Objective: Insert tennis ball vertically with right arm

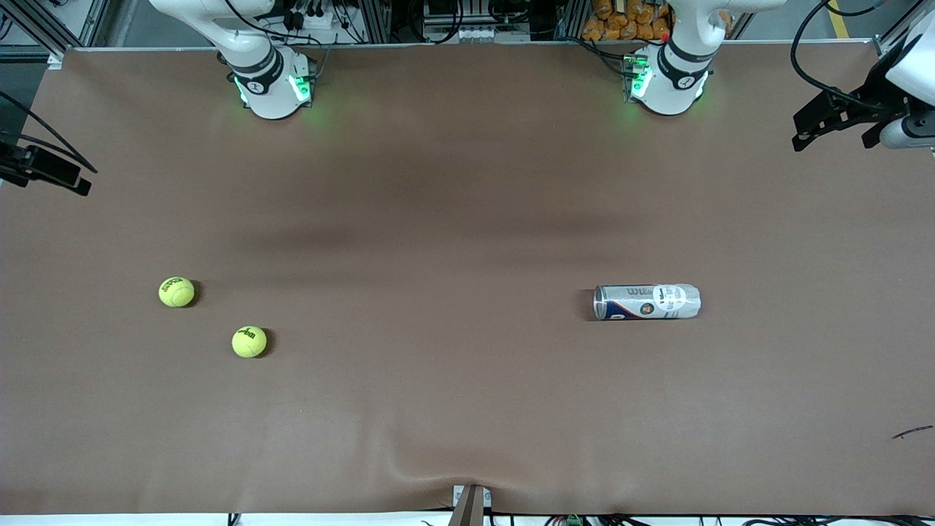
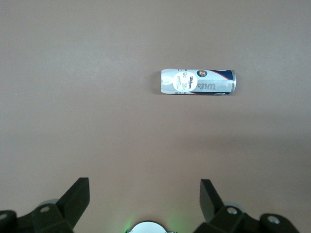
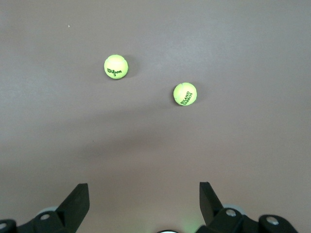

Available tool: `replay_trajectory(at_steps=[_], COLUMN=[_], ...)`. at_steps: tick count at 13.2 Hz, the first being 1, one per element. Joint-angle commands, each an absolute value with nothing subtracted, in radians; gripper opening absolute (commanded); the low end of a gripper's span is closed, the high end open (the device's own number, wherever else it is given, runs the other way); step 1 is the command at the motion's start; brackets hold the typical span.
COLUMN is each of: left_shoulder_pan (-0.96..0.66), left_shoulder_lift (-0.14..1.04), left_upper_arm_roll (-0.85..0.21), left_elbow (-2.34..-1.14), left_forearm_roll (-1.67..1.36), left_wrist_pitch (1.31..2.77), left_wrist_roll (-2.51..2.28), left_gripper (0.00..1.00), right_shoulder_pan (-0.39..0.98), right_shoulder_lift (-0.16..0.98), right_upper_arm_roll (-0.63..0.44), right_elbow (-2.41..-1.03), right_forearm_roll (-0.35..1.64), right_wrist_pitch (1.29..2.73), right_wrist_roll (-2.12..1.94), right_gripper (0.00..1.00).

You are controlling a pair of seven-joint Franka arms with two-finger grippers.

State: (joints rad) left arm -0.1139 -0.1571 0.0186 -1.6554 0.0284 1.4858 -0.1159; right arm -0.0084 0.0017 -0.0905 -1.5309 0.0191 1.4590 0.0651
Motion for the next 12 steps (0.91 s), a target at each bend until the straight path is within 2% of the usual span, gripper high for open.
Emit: replay_trajectory(at_steps=[1,12], left_shoulder_pan=[-0.115,-0.112], left_shoulder_lift=[-0.149,-0.135], left_upper_arm_roll=[0.018,0.02], left_elbow=[-1.631,-1.635], left_forearm_roll=[0.049,0.049], left_wrist_pitch=[1.462,1.462], left_wrist_roll=[-0.12,-0.106], left_gripper=[1.0,1.0], right_shoulder_pan=[-0.028,-0.025], right_shoulder_lift=[-0.012,-0.011], right_upper_arm_roll=[-0.068,-0.067], right_elbow=[-1.539,-1.54], right_forearm_roll=[0.026,0.028], right_wrist_pitch=[1.45,1.445], right_wrist_roll=[0.057,0.011], right_gripper=[1.0,1.0])
